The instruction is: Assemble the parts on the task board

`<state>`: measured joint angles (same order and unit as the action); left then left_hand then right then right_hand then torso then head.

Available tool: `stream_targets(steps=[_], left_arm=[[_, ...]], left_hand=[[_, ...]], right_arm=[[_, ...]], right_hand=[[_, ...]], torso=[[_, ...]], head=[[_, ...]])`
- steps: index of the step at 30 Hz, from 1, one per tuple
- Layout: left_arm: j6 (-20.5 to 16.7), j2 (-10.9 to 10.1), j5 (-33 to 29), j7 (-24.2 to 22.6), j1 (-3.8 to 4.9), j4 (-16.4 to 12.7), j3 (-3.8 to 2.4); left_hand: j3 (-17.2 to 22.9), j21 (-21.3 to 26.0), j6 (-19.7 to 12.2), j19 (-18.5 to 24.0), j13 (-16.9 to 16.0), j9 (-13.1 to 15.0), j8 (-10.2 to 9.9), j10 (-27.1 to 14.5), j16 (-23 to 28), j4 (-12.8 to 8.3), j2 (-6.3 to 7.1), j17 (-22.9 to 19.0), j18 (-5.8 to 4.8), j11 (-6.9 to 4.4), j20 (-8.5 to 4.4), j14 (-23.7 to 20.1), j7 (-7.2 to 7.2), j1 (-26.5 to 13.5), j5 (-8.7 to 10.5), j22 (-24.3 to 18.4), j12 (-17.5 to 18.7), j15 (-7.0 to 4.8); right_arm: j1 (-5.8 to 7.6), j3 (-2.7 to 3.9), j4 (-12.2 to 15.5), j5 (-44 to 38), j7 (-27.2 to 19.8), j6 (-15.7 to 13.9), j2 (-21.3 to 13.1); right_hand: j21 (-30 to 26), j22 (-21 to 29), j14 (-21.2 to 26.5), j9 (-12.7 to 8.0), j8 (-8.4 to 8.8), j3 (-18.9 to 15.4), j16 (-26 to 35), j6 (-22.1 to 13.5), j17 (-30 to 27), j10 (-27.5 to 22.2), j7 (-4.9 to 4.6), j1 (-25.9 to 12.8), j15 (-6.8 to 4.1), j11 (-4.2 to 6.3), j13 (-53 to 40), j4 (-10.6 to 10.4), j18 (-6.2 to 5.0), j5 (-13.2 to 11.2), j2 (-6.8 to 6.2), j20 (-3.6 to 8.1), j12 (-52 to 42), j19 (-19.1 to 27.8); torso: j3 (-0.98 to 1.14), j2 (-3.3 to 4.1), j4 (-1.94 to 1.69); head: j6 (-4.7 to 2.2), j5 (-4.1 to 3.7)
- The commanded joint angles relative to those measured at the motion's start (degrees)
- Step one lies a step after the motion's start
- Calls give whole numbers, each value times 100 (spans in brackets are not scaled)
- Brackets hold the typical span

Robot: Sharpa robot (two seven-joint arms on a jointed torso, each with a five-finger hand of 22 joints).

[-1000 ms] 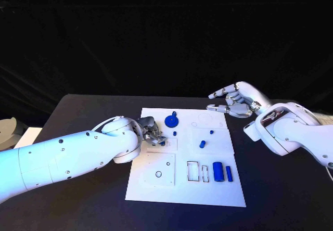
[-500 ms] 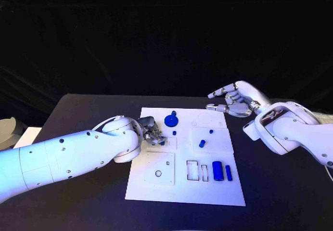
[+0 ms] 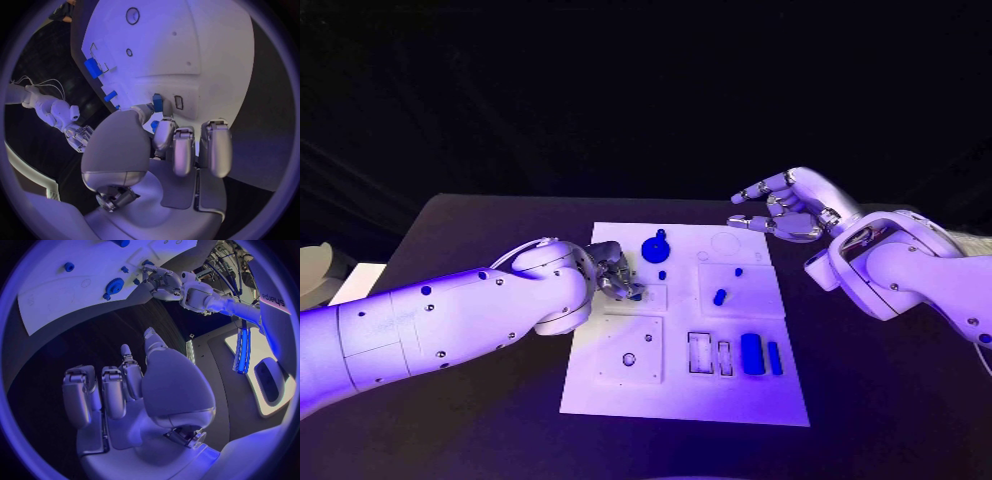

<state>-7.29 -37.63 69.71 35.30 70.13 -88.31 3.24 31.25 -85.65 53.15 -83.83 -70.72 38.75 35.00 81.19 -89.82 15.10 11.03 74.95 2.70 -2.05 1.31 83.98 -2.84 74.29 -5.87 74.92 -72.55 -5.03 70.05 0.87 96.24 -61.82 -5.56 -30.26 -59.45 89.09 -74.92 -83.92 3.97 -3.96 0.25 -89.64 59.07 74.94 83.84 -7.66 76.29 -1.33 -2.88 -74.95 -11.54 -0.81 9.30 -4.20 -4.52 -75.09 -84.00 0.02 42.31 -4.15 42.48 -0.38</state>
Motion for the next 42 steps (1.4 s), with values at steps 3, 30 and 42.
stream_targets(steps=[3,30,42], left_arm=[[302,17,-51,59,-24,21,23],[595,217,-179,125,-17,309,24],[699,287,-182,161,-14,417,25]], left_hand=[[1003,-21,57,-219,-15,10,13,51,-18,-919,26,1505,-81,9,8,602,67,-31,-16,666,-22,11],[259,-41,321,-248,-106,53,11,91,-18,-505,125,1505,-93,-95,-62,602,208,-558,13,730,-88,-76],[-30,-75,392,-284,-156,105,49,122,-18,-403,112,1505,-108,-118,-83,602,235,-637,7,802,-134,-97]], right_arm=[[-4,0,17,-5,-58,74,-1],[-4,0,63,37,-55,80,-30],[-4,0,77,40,-52,93,-32]], right_hand=[[-37,-1286,-604,9,-19,-39,-27,27,1491,-8,-2,-5,8,5,-709,-3,26,26,47,-30,16,-481],[-47,-1267,-599,8,-18,-52,-16,26,1472,-17,-2,-16,8,5,-698,-12,21,26,44,-30,35,-472],[-72,-1225,-589,8,-16,-70,7,25,1433,-37,-2,-27,7,4,-673,-20,11,29,39,-29,83,-449]], torso=[[6,2,-2],[4,1,0],[1,0,-1]], head=[[8,6],[38,6],[35,15]])
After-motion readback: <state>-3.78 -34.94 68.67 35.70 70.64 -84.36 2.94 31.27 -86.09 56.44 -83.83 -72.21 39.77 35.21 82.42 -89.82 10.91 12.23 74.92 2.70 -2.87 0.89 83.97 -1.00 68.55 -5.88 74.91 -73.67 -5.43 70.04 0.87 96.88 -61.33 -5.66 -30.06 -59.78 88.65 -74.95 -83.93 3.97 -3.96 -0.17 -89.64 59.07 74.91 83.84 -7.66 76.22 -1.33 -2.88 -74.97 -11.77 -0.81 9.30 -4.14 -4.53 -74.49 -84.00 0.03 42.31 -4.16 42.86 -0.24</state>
